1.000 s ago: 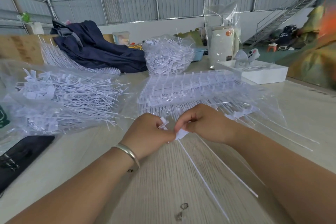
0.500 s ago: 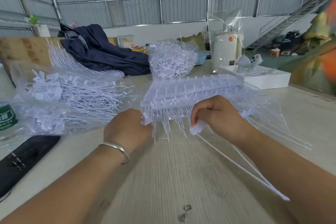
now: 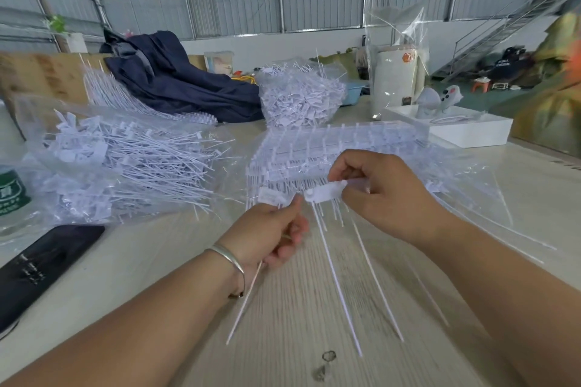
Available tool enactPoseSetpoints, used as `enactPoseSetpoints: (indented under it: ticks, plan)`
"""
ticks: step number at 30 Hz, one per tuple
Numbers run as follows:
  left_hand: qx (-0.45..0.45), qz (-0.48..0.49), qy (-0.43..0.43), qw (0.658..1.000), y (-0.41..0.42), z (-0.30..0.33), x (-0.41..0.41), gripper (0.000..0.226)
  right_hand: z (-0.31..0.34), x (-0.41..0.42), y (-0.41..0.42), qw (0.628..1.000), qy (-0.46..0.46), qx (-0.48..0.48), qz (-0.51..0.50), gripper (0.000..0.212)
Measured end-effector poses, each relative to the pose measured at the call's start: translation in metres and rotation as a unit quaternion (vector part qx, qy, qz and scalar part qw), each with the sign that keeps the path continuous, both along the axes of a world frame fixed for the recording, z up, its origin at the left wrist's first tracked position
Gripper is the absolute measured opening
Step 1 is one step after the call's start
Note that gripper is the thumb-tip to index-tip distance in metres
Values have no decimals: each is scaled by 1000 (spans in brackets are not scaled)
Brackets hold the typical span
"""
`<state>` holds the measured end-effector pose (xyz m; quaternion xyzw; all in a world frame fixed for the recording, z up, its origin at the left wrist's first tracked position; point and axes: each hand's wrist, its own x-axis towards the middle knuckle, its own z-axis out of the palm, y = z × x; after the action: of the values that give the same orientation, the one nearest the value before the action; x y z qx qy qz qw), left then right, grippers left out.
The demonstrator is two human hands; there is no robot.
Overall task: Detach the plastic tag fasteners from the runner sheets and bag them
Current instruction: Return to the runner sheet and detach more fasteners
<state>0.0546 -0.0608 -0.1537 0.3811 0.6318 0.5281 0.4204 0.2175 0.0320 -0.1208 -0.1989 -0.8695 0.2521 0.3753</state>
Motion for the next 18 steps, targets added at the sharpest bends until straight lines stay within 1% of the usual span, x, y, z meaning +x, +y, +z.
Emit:
enactPoseSetpoints:
  ticks: [3, 4, 5, 8, 10, 12, 16, 18]
  plan:
    - [-3, 5, -142, 990, 0, 7, -4, 32, -2, -2, -2, 997, -37, 59, 18, 23]
    - [0, 6, -168, 986, 0, 9, -5, 31, -2, -3, -3, 995, -48, 80, 20, 23]
    - [2, 2, -175, 985, 0, 11, -6, 31, -3, -4, -2, 994, -58, 96, 19, 23]
    - [11, -19, -129, 991, -2, 13, -6, 32, -6, -5, 0, 991, -79, 109, 9, 18]
    - [12, -16, -83, 996, -4, 12, -6, 32, -8, -4, 1, 993, -84, 83, 8, 10]
    - [11, 0, -68, 998, -4, 10, -8, 30, -9, -4, 3, 995, -84, 61, 0, 3]
    - [16, 9, -78, 997, -2, 10, -17, 37, -12, -4, 10, 994, -98, 17, -38, 19]
    - [12, -3, -85, 996, -3, 11, -19, 34, -13, -3, 14, 994, -96, -23, -43, 22]
